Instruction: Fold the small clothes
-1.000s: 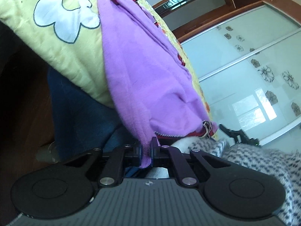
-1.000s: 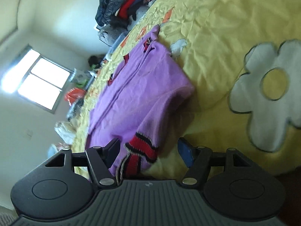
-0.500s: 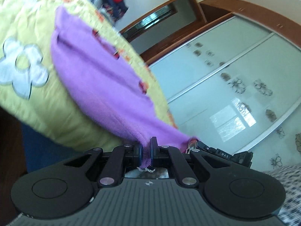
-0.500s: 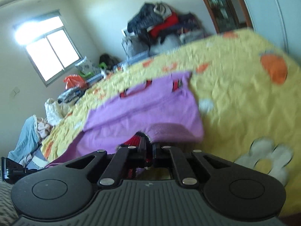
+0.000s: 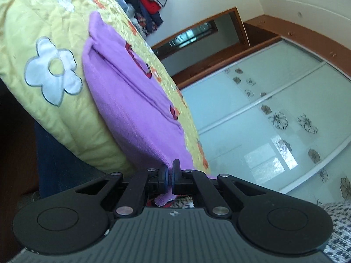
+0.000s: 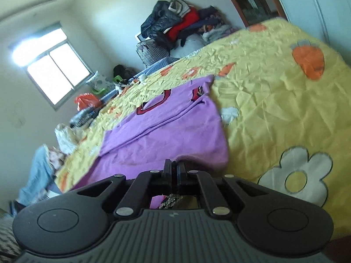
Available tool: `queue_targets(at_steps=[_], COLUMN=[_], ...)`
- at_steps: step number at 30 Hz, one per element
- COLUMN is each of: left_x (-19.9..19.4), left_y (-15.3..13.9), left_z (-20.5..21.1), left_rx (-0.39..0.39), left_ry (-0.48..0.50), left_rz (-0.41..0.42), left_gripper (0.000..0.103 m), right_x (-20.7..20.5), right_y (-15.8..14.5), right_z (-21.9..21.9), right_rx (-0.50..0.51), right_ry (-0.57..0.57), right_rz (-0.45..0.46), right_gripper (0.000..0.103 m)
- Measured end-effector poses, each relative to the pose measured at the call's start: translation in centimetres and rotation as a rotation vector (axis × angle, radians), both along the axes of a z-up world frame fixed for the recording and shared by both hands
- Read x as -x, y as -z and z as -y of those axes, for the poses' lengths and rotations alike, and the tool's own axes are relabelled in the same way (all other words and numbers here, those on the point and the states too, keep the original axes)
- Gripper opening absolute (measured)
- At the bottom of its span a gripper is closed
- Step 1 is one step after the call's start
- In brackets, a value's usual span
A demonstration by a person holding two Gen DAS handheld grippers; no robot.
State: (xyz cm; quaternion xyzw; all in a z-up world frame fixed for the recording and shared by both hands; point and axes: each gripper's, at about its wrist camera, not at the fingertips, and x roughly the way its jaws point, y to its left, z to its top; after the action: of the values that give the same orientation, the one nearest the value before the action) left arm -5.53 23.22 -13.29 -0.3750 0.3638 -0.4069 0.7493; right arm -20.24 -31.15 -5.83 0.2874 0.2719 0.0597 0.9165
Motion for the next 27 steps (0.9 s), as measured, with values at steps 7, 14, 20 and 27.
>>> queue_targets(at_steps=[7, 14, 20, 27], left_x=[0.0, 0.3, -1.0, -6.6], left_y=[1.9, 1.3, -0.5, -0.9], left_z=[1.2, 0.4, -1.7, -2.0], left_rx=[-0.007, 0.05, 0.162, 0.222], left_ry=[0.026, 0.022, -0.071, -0.18], left_rz=[-0.043, -0.02, 0.015, -0.039], left_gripper=[0.001, 0.001, 0.001, 0.001], right_x=[0.4, 0.8, -0.7, -9.6], right_y=[1.2, -0.8, -1.8, 1.3], right_z=[-0.7, -0.7, 1.9, 5.6], right_rx=[0.0, -0.137, -0.305, -0.432], right_ry=[0.009, -0.036, 0.01, 0.051], right_rz=[-0.03, 0.077, 0.204, 0.152], right_gripper=[0.004, 0.004, 0.004, 0.004])
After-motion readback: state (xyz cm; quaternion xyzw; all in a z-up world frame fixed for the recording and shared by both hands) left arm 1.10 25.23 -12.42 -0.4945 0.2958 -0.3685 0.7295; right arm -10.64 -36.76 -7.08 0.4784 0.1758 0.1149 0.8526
